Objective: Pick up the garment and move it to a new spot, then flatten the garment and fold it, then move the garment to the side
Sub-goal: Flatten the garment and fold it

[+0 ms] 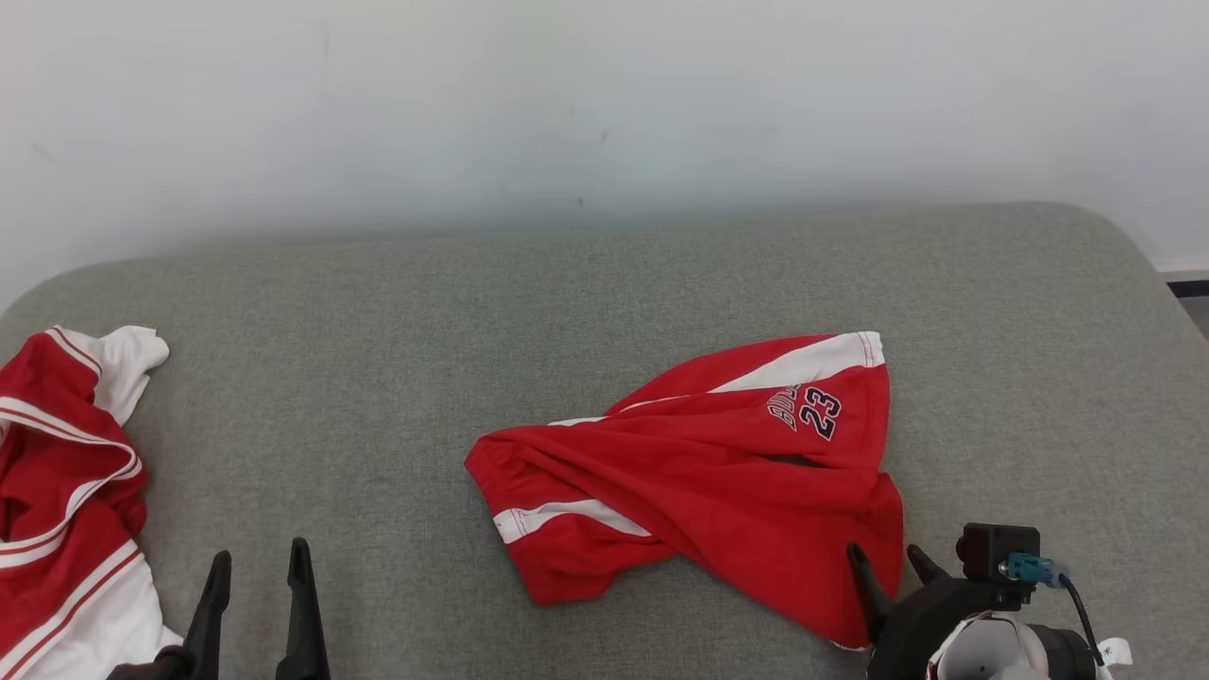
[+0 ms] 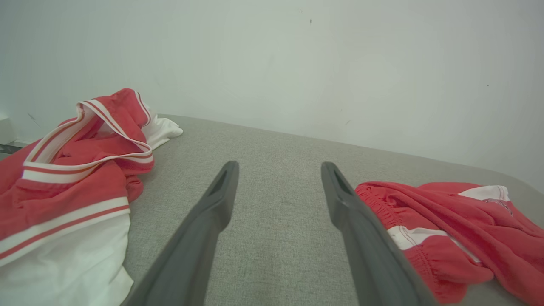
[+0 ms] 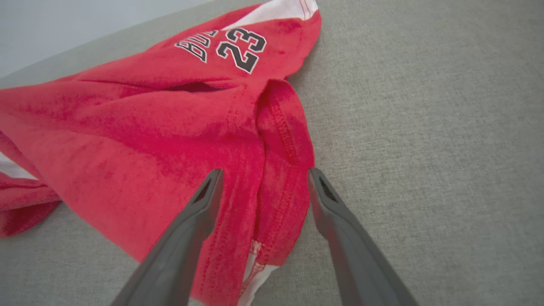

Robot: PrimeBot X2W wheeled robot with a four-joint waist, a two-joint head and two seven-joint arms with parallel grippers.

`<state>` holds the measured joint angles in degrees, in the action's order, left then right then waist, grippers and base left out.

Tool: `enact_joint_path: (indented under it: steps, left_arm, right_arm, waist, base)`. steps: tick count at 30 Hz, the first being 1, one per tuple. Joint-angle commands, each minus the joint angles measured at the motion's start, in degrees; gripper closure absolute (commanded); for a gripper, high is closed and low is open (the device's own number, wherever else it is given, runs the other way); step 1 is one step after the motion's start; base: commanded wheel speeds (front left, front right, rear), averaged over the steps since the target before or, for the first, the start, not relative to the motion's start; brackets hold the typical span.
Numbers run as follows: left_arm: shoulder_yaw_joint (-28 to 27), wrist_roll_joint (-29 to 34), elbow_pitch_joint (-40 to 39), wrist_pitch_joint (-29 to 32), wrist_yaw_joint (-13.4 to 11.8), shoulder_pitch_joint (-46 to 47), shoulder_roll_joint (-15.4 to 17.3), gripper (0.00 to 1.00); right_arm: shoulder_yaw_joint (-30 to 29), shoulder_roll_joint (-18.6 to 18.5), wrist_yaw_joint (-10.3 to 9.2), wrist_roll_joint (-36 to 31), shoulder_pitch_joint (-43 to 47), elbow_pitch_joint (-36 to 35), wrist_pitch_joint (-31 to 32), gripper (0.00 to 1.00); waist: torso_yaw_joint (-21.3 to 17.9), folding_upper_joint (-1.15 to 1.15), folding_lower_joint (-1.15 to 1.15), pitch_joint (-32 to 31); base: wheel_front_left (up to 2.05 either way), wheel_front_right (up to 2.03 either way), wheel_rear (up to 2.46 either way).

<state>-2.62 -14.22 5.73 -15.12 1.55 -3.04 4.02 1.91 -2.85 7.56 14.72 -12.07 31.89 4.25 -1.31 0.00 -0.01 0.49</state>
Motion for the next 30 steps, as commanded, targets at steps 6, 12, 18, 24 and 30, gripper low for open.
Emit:
enact_joint_path:
  steps: [6,12,18,24,30]
  left_arm:
    - [-0.9,1.03,0.05,-0.05,1.13,1.49,-0.86,0.0]
    - [-1.27,1.25,0.31,-0.05,1.36,1.64,-1.03,0.0]
    - [-1.21,1.16,0.46,-0.05,1.28,1.98,-1.12,0.0]
    - [-0.81,0.43,0.46,-0.05,0.96,2.2,-1.13,0.0]
    - [-0.45,0.23,0.27,-0.05,0.63,2.39,-1.13,0.0]
  right_arm:
    - [0.48,-0.06,-0.15,3.38,-3.12,4.43,5.49,0.0]
    - [1.96,-0.02,-0.15,7.3,-1.62,5.31,8.92,0.0]
    - [3.6,0.0,-0.14,8.94,-0.71,3.87,9.46,0.0]
    - [5.01,-0.01,-0.14,10.15,-1.31,2.83,9.94,0.01]
    - [3.33,-0.08,-0.15,5.83,-3.9,1.68,5.71,1.0]
  waist:
    - [1.45,0.0,0.01,1.67]
    - [1.74,0.0,0.01,2.07]
    - [1.76,0.0,0.01,2.15]
    - [1.62,0.0,0.01,2.17]
    - [1.63,0.0,0.01,2.31]
  base:
    - [0.0,0.0,0.0]
    - [0.0,0.0,0.0]
    - [0.0,0.0,0.0]
    - [0.0,0.0,0.0]
    - [0.0,0.0,0.0]
